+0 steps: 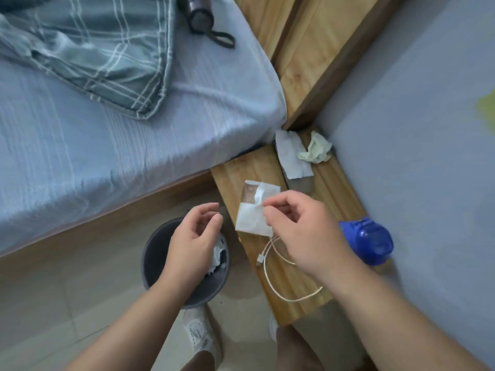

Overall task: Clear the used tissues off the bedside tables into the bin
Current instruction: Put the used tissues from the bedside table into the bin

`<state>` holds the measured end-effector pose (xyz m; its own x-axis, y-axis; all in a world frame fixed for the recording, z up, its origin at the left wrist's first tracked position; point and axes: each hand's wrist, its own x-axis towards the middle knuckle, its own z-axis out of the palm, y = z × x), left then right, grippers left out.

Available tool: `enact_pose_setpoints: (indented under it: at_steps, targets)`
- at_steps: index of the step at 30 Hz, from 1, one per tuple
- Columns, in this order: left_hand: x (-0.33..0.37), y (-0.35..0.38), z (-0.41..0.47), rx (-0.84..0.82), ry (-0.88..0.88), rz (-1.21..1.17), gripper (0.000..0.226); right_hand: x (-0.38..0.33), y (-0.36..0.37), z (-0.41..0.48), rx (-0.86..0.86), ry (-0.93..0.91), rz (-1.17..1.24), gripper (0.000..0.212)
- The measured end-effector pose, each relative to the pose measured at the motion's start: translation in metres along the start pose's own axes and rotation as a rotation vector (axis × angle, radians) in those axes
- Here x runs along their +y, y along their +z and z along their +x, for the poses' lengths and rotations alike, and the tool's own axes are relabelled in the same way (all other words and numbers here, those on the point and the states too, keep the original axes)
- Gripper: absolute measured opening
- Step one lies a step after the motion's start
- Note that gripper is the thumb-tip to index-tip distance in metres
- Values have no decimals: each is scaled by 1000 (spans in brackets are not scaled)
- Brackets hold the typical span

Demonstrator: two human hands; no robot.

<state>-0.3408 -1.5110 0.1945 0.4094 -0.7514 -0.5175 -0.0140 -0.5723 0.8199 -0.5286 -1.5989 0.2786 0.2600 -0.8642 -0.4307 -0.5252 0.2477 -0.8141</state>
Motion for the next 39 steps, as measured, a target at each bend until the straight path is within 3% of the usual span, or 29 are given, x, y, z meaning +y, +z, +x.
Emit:
enact_pose_setpoints:
  at_steps: [5, 9, 15, 23, 26, 32, 35, 39]
  targets:
    - [77, 60, 28, -89, 150, 88, 21, -30, -94, 34, 149, -66, 9, 5]
    - [108, 104, 55, -136, 213, 266, 37, -9, -142, 86, 204, -43, -130, 4]
    - [99, 158, 91, -140, 301, 727, 60, 60, -145, 152, 183, 48, -394, 46]
    - [81, 191, 130, -100, 383, 1164, 78, 130, -114, 206, -32, -69, -594, 85]
    - [75, 196, 137, -112, 400, 1093, 75, 140, -111, 217, -49, -91, -628, 80]
    - [74, 194, 149, -62, 531, 897, 26, 141, -109, 210, 63, -121, -594, 57]
    - [76, 195, 150, -92, 556, 871, 20, 137, -115, 202, 111, -64, -539, 54]
    - [84, 189, 136, -9, 486, 703, 16, 122, -124, 187, 196, -73, -368, 47]
